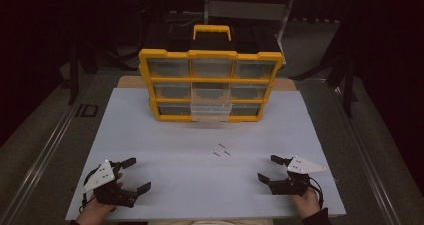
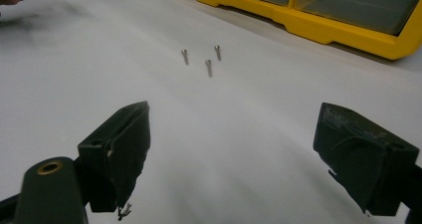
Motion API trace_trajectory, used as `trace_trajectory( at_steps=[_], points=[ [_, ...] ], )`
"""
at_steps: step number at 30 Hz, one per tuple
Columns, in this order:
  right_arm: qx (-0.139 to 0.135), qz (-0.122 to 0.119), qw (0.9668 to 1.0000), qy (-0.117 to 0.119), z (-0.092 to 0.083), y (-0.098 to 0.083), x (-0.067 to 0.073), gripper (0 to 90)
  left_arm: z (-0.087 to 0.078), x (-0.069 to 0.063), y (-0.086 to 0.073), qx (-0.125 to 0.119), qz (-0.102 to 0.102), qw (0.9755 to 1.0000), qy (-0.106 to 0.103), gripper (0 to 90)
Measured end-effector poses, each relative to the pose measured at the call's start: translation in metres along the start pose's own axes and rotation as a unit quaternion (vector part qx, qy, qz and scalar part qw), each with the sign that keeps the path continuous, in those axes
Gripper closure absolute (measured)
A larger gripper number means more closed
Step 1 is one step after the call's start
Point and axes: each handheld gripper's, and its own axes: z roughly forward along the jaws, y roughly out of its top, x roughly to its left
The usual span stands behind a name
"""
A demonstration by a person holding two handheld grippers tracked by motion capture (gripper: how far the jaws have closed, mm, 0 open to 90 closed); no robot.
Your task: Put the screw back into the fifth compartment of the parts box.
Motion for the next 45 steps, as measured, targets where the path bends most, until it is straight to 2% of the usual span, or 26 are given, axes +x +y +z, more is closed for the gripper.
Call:
trace_trajectory(
  at_steps=[11,16,18,19,20,23,24,25,26,31,33,34,37,39,42,45],
  points=[
    [-0.002,-0.005,1.0000,-0.004,-0.001,0.000,-0.001,14.3,-0.001,0.000,0.001,-0.003,-0.001,1.0000,-0.001,1.2],
    [0.008,-0.032,0.9993,-0.017,0.001,0.002,0.005,14.3,-0.001,0.000,0.001,-0.003,-0.004,1.0000,-0.001,1.2],
    [0.009,-0.034,0.9993,-0.015,0.001,0.003,0.007,14.3,-0.001,0.000,0.001,-0.004,-0.004,1.0000,0.000,1.1],
    [0.016,-0.053,0.9983,-0.016,0.002,0.005,0.012,14.4,-0.001,0.000,0.001,-0.005,-0.005,1.0000,0.000,1.2],
    [0.022,-0.062,0.9977,-0.016,0.002,0.006,0.013,14.4,-0.001,0.000,0.001,-0.006,-0.005,1.0000,0.000,1.2],
    [0.030,-0.063,0.9975,-0.003,0.003,0.008,0.017,14.3,-0.001,0.000,0.001,-0.007,-0.006,1.0000,0.000,1.2],
    [0.032,-0.061,0.9976,0.005,0.003,0.009,0.018,14.3,-0.001,0.001,0.001,-0.009,-0.008,0.9999,0.001,1.2],
    [0.041,-0.051,0.9976,0.024,0.006,0.012,0.021,14.2,-0.002,0.001,0.001,-0.009,-0.009,0.9999,0.001,1.2],
    [0.044,-0.052,0.9974,0.025,0.008,0.012,0.023,13.9,-0.002,0.001,0.001,-0.009,-0.009,0.9999,0.002,1.2],
    [0.060,-0.072,0.9951,0.032,0.019,0.018,0.031,13.2,-0.002,0.001,0.001,-0.012,-0.010,0.9999,0.002,1.2],
    [0.079,-0.091,0.9919,0.040,0.030,0.026,0.034,13.2,-0.002,0.001,0.002,-0.013,-0.012,0.9998,0.000,1.2],
    [0.079,-0.091,0.9919,0.040,0.030,0.026,0.034,13.2,-0.002,0.001,0.002,-0.013,-0.012,0.9998,0.000,1.2],
    [0.110,-0.124,0.9850,0.049,0.046,0.033,0.038,14.8,-0.003,0.002,0.002,-0.014,-0.015,0.9998,0.002,1.1],
    [0.111,-0.133,0.9839,0.043,0.053,0.037,0.039,15.6,-0.003,0.002,0.002,-0.013,-0.017,0.9998,0.005,1.2],
    [0.109,-0.134,0.9838,0.049,0.061,0.044,0.037,18.2,-0.003,0.002,0.002,-0.014,-0.018,0.9997,0.005,1.1],
    [0.113,-0.143,0.9818,0.053,0.070,0.050,0.036,21.3,-0.003,0.002,0.002,-0.013,-0.016,0.9998,0.004,1.1]
  ],
)
